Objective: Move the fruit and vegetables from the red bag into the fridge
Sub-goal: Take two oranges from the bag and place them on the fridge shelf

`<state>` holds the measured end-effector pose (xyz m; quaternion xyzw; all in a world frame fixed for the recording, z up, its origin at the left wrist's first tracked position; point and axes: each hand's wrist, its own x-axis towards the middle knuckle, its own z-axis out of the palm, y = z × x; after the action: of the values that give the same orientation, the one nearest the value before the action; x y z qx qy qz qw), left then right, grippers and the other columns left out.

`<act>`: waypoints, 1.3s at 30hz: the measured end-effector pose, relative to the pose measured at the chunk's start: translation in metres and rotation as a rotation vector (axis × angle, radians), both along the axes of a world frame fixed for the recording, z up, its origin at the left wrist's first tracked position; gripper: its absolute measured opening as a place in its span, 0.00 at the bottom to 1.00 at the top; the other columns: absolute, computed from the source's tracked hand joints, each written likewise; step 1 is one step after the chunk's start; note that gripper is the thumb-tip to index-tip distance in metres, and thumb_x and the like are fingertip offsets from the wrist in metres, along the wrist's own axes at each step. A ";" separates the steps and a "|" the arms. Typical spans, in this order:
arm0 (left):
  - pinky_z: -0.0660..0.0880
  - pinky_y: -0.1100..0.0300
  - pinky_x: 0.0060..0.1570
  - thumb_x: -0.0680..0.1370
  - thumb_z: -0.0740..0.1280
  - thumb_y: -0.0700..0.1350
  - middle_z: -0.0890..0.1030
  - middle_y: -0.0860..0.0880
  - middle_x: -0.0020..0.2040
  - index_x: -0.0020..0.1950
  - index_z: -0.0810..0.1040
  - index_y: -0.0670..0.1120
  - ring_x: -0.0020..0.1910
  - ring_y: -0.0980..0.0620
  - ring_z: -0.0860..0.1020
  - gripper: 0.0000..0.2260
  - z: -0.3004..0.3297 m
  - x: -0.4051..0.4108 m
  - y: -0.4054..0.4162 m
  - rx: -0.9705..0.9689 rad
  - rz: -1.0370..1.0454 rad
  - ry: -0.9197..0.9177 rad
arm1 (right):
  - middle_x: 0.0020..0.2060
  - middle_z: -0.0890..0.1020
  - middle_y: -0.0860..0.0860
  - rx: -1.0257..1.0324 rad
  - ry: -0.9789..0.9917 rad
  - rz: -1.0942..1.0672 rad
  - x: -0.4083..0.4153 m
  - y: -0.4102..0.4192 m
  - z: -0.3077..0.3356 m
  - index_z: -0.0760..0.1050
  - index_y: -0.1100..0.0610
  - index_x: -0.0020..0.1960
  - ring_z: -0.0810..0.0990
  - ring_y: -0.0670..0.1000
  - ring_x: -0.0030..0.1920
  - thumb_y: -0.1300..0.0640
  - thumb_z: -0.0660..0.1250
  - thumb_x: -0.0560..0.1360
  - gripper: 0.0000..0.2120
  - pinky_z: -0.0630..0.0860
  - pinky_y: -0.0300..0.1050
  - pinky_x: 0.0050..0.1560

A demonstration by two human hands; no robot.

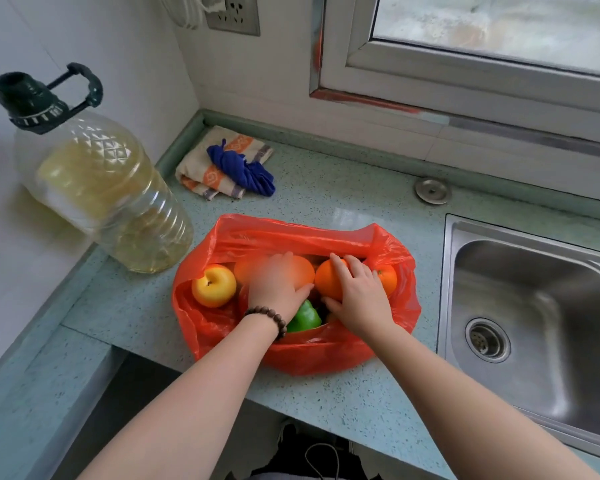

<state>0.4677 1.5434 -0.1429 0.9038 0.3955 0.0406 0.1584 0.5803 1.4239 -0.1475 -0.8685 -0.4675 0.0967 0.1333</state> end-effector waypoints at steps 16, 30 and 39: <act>0.67 0.53 0.63 0.70 0.72 0.55 0.72 0.45 0.64 0.69 0.67 0.43 0.64 0.45 0.69 0.32 0.111 0.074 -0.048 -0.030 -0.330 -0.461 | 0.70 0.66 0.56 0.387 -0.062 -0.438 0.032 -0.097 0.115 0.58 0.52 0.74 0.65 0.56 0.69 0.46 0.71 0.69 0.39 0.65 0.49 0.67; 0.65 0.58 0.63 0.71 0.71 0.54 0.70 0.46 0.66 0.71 0.65 0.43 0.65 0.47 0.67 0.33 0.105 0.086 -0.257 -0.290 -1.109 -0.435 | 0.68 0.66 0.54 0.408 -0.220 -1.288 -0.088 -0.312 0.110 0.58 0.52 0.74 0.65 0.55 0.67 0.46 0.72 0.69 0.39 0.68 0.47 0.63; 0.67 0.54 0.63 0.71 0.71 0.55 0.70 0.46 0.66 0.71 0.65 0.44 0.66 0.46 0.67 0.33 0.107 0.008 -0.452 -0.414 -1.629 -0.307 | 0.67 0.66 0.51 0.410 -0.395 -1.832 -0.244 -0.448 0.112 0.59 0.50 0.73 0.67 0.52 0.66 0.46 0.73 0.68 0.39 0.72 0.48 0.59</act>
<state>0.4753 1.0917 -0.0359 0.8435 -0.4041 -0.0371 0.3518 0.3365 0.9760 -0.0357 -0.8571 0.3711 -0.2770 0.2255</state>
